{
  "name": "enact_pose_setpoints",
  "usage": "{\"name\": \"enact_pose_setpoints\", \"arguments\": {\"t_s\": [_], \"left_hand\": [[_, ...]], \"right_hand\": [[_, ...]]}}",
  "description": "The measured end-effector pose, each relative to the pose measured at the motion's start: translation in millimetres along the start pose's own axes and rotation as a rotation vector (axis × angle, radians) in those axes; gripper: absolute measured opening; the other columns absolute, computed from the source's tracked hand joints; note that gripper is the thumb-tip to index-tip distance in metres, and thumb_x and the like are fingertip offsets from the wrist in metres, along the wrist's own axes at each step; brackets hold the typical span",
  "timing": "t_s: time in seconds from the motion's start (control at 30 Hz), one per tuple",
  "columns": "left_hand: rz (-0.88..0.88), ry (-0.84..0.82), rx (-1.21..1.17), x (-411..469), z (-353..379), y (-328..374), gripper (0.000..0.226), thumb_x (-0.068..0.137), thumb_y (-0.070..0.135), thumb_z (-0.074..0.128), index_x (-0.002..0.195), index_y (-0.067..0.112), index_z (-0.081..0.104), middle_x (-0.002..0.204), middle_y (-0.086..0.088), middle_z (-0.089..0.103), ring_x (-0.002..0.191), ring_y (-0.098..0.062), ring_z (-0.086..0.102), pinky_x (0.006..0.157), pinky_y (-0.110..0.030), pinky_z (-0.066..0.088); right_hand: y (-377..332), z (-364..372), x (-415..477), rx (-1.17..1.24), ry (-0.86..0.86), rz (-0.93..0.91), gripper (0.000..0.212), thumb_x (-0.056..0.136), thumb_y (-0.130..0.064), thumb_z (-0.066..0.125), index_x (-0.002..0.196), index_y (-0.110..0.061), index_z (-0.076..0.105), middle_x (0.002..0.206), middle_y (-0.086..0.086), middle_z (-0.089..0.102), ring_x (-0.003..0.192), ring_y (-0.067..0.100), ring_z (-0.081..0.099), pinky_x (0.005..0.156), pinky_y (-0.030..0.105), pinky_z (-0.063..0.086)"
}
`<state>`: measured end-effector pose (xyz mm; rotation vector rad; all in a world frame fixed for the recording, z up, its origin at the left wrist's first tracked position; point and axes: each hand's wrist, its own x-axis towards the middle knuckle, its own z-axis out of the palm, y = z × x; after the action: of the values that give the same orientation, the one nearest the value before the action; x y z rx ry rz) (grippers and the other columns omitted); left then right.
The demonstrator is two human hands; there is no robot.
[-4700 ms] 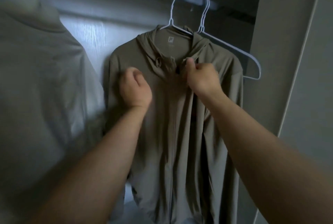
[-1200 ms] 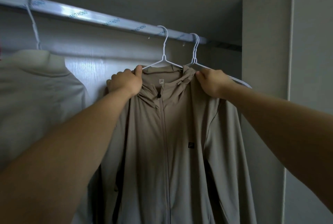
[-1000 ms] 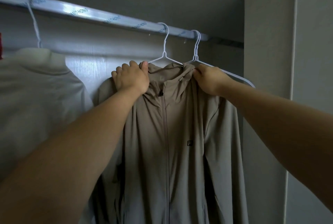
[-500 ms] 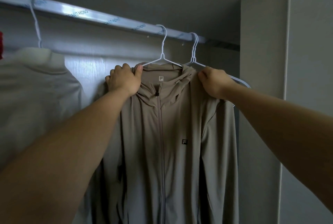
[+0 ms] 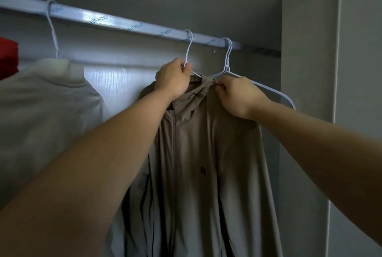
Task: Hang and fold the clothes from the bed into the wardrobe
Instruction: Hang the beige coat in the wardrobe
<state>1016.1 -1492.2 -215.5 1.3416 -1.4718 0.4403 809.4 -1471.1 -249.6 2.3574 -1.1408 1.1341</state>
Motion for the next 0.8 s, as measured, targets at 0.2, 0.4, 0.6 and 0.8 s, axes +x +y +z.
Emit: {"name": "enact_pose_setpoints", "arguments": {"t_s": [0.2,0.4,0.6,0.8], "left_hand": [[-0.109,0.064,-0.003,9.9,-8.8,4.4,0.019,0.100,0.032,0.049,0.091,0.019,0.059,0.096,-0.002,0.064,0.089,-0.023,0.058,0.074,-0.029,0.042],[-0.279,0.173,-0.076,-5.2,-56.6,-11.3,0.020,0.101,0.023,0.043,0.094,0.013,0.059,0.106,-0.010,0.068,0.097,-0.026,0.063,0.085,-0.035,0.051],[-0.361,0.316,0.131,-28.7,-119.0,-28.4,0.026,0.100,0.017,0.044,0.105,-0.001,0.064,0.109,-0.016,0.069,0.105,-0.030,0.062,0.090,-0.034,0.048],[-0.264,0.451,0.447,-39.6,-124.4,16.7,0.033,0.082,0.007,0.062,0.113,0.014,0.055,0.122,-0.010,0.057,0.109,-0.030,0.057,0.089,-0.038,0.045]], "right_hand": [[-25.6,-2.7,-18.4,0.089,0.004,0.008,0.031,0.095,-0.032,0.036,0.096,-0.016,0.062,0.108,0.019,0.066,0.097,0.043,0.060,0.082,0.045,0.052],[-97.7,-2.3,-20.6,0.289,0.019,-0.185,0.029,0.090,-0.011,0.042,0.067,-0.024,0.031,0.073,0.005,0.054,0.069,0.036,0.051,0.063,0.031,0.031],[-143.7,11.4,-17.9,0.446,-0.083,-0.352,0.036,0.095,-0.009,0.041,0.064,-0.025,0.029,0.066,-0.009,0.035,0.056,0.005,0.034,0.051,0.020,0.022],[-90.4,6.6,-5.4,0.522,-0.017,-0.085,0.042,0.101,-0.042,0.038,0.072,-0.018,0.056,0.075,0.004,0.061,0.076,0.028,0.062,0.062,0.029,0.036]]}}
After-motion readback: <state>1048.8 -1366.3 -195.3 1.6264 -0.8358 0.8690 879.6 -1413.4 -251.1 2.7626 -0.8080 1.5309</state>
